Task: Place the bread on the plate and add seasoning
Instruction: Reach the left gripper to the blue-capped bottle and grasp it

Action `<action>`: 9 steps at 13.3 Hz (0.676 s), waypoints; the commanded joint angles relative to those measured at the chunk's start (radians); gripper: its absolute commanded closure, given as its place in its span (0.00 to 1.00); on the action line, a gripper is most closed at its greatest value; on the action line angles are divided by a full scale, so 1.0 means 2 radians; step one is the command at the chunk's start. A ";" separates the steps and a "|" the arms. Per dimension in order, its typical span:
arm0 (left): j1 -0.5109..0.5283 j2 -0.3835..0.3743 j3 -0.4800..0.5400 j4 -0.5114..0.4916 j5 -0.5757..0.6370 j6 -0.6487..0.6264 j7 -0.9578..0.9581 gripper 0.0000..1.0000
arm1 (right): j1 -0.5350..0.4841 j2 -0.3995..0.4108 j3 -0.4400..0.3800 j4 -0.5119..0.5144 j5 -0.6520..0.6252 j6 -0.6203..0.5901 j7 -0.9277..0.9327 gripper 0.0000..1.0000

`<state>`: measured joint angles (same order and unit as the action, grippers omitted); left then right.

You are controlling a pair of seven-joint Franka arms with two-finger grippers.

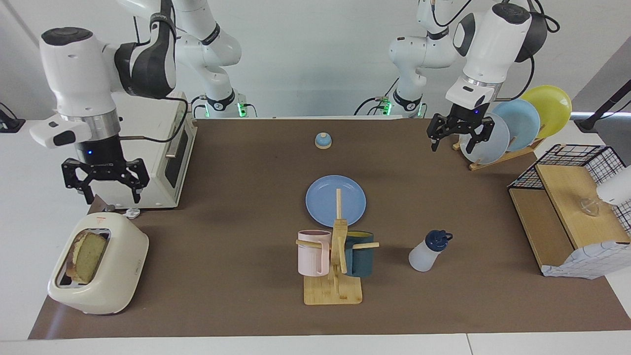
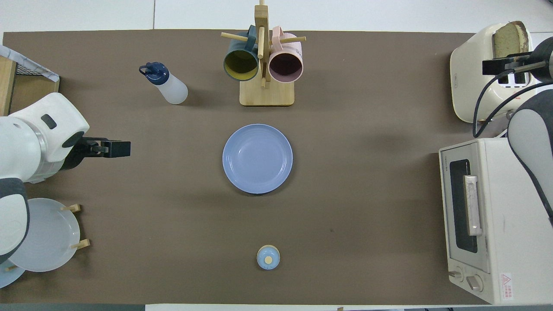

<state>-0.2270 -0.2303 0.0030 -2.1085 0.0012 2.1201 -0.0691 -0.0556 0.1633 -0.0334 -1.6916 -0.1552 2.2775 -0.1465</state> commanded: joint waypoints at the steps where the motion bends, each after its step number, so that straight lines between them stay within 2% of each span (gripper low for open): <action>1: -0.024 -0.025 0.003 -0.074 0.009 0.095 -0.063 0.00 | -0.017 0.022 0.004 0.004 -0.016 0.030 -0.010 0.01; 4: -0.033 -0.015 0.003 -0.127 0.009 0.216 -0.092 0.00 | -0.025 0.026 0.004 0.003 -0.016 0.032 -0.009 0.05; 8: -0.035 0.046 0.004 -0.141 0.009 0.338 -0.092 0.00 | -0.050 0.027 0.004 0.000 -0.017 0.038 -0.013 0.05; 9: -0.035 0.064 0.004 -0.142 0.009 0.369 -0.091 0.00 | -0.052 0.033 0.004 0.001 -0.017 0.040 -0.013 0.08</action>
<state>-0.2849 -0.1665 0.0011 -2.3844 0.0013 2.7440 -0.2313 -0.1395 0.2174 -0.0368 -1.6892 -0.1808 2.3397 -0.1514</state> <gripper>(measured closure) 0.000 0.048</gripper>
